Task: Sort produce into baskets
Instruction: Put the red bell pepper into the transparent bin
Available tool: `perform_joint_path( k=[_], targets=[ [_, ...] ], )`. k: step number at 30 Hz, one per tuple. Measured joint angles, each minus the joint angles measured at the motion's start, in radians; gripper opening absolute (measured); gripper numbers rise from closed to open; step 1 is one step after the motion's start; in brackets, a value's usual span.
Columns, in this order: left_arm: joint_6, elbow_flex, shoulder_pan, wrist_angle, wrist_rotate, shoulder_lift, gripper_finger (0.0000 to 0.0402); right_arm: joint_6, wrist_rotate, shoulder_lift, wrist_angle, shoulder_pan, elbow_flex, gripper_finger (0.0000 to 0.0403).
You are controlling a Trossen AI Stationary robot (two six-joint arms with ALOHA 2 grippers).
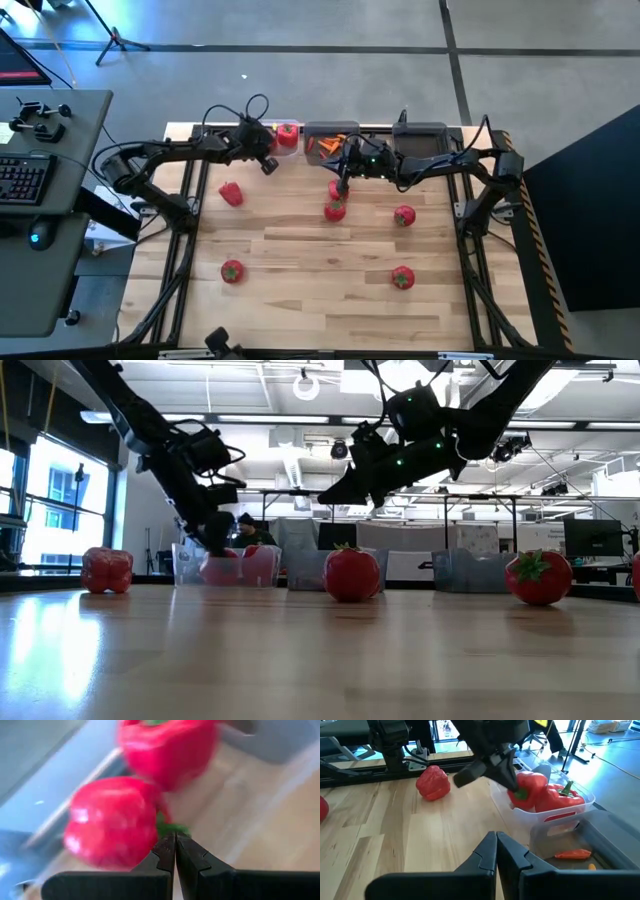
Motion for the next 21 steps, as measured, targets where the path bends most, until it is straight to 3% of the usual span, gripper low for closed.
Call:
perform_joint_path(
  k=[7,21],
  targets=[
    [0.001,0.000,0.045,0.029,-0.077,-0.002,0.0000,-0.001,0.000,0.000,0.000,0.000,0.000,0.0000],
    [0.045,0.000,0.095,-0.030,0.016,-0.089,0.0000,-0.051,0.001,0.000,-0.046,-0.007,0.000,0.0000]
  ],
)
